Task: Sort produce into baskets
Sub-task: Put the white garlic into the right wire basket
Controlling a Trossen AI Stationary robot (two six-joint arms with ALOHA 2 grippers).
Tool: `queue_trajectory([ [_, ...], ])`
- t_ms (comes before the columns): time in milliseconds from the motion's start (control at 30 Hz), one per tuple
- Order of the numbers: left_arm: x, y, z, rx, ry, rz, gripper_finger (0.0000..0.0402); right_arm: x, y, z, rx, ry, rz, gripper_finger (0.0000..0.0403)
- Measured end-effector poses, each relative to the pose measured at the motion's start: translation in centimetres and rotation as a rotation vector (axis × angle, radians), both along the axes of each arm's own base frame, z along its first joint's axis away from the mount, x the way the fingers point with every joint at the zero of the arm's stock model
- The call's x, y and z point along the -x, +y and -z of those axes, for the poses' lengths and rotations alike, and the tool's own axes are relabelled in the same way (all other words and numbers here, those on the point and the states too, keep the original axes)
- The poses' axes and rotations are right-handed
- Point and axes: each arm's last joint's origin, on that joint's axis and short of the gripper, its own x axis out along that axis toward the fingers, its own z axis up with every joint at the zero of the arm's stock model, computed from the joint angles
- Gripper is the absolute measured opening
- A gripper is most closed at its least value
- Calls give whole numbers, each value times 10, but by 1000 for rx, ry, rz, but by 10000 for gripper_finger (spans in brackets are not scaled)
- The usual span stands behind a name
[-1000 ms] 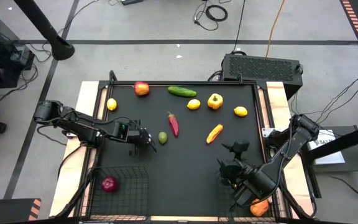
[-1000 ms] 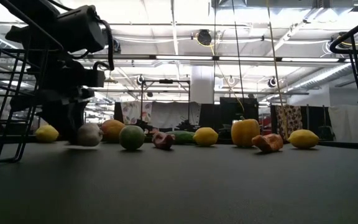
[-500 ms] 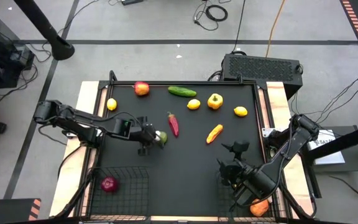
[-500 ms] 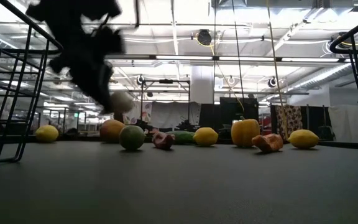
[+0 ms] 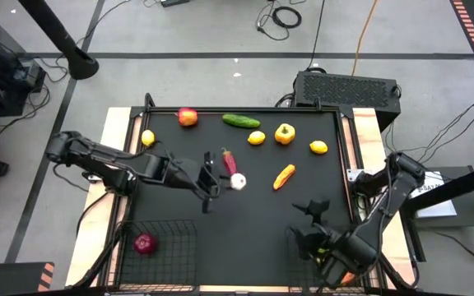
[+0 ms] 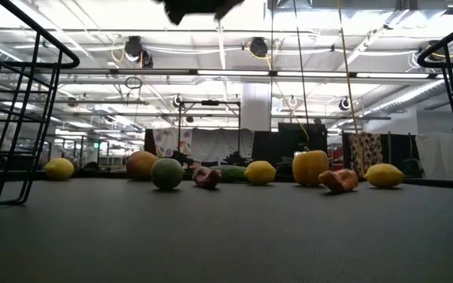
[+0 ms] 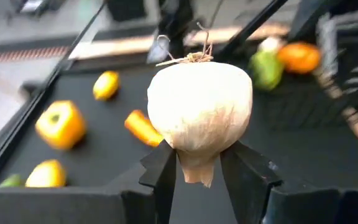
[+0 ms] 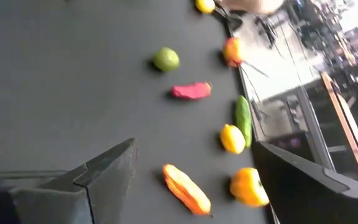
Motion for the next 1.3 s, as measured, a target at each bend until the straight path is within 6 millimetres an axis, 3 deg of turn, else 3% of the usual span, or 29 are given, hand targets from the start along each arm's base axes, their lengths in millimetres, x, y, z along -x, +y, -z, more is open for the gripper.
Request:
queue_trajectory([
  [267,-24,-34,7,61,-179,149,126,-15,21,-5,15,-27,-201,315],
  [467,-36,-47,29,106,-118,213,126,-37,24,-34,39,-39,-345,331],
  [667,-38,-60,41,182,-73,315,126,-67,11,-45,-41,13,-524,343],
  [867,-37,-65,42,183,-66,329,126,-84,-2,-48,-36,21,-584,343],
  [1000,-37,-67,42,184,-66,333,126,-98,-15,-45,-131,51,-631,343],
  [1300,-35,-69,43,185,-55,345,126,-116,-31,-37,-158,101,-702,342],
])
